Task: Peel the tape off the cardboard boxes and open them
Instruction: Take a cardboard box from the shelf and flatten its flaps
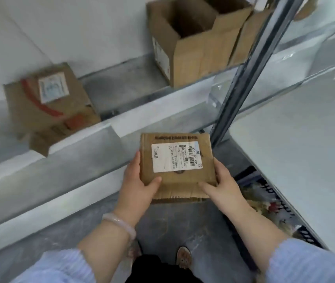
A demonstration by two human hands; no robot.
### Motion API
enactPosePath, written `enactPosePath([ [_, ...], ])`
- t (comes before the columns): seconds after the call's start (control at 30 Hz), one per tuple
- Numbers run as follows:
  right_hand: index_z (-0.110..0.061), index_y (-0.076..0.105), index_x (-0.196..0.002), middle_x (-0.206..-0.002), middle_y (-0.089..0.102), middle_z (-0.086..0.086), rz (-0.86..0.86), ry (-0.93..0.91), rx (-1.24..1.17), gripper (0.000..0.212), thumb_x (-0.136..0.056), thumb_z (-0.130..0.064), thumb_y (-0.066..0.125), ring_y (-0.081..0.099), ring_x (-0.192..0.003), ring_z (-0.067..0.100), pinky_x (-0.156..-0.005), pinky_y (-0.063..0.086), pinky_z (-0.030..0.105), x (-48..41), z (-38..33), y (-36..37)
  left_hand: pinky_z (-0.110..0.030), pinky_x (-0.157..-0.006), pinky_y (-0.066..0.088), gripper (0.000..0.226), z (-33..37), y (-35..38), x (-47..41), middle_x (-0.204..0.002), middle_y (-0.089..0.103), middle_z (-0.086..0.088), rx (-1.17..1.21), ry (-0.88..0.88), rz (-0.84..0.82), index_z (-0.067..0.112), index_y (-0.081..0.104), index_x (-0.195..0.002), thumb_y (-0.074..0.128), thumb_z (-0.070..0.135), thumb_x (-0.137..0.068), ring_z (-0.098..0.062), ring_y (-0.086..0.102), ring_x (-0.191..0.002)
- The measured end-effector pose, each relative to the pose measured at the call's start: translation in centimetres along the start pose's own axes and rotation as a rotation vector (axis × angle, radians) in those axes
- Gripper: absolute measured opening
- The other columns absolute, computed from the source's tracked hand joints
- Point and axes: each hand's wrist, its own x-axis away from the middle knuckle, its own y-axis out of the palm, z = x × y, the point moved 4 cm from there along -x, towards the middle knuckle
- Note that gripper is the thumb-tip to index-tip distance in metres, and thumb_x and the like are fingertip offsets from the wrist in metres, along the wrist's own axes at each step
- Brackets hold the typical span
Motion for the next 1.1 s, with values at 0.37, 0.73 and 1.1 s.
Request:
enactPosePath([
  [0.37,-0.052,0.03,-0.135,-0.111,0.046,-0.037,0.048,-0.301,-0.035,0.072,-0.086,-0.019,0.072,0.051,-0.104,-0.007,-0.096,0.045,0.024,2.0,-14.4,-3.3,-0.025,-0.112,0.025,0.072,10.7,-10.2,-0.9,-0.14,0.031,0.015,-0.027,0.277,0.116,0.034,0.035,-0.144,0.073,0.029,-0.083,-0.004,0.031,-0.128],
  [0.73,-0.039,0.026,-0.15,-0.146,0.042,-0.007,-0.049,-0.131,0.087,0.077,-0.087,-0.031,0.07,0.044,-0.13,0.018,-0.098,0.04,0.028,-2.6,-20.0,0.6,-0.036,-0.107,0.037,0.04,14.1,-17.0,-10.6,-0.129,0.049,0.01,-0.196,0.283,0.085,0.034,0.056,-0.126,0.065,0.036,-0.088,-0.013,0.044,-0.124],
  [1.1,-0.035,0.048,-0.141,-0.122,0.053,-0.001,0.058,0.087,0.064,0.049,-0.093,-0.032,0.062,0.056,-0.093,0.013,-0.069,0.051,0.023,-8.9,-24.4,2.6,-0.022,-0.1,0.034,0.051,15.8,-19.9,-21.0,-0.134,0.052,0.008,-0.148,0.408,-0.042,0.028,0.049,-0.135,0.067,0.03,-0.087,-0.009,0.047,-0.125],
])
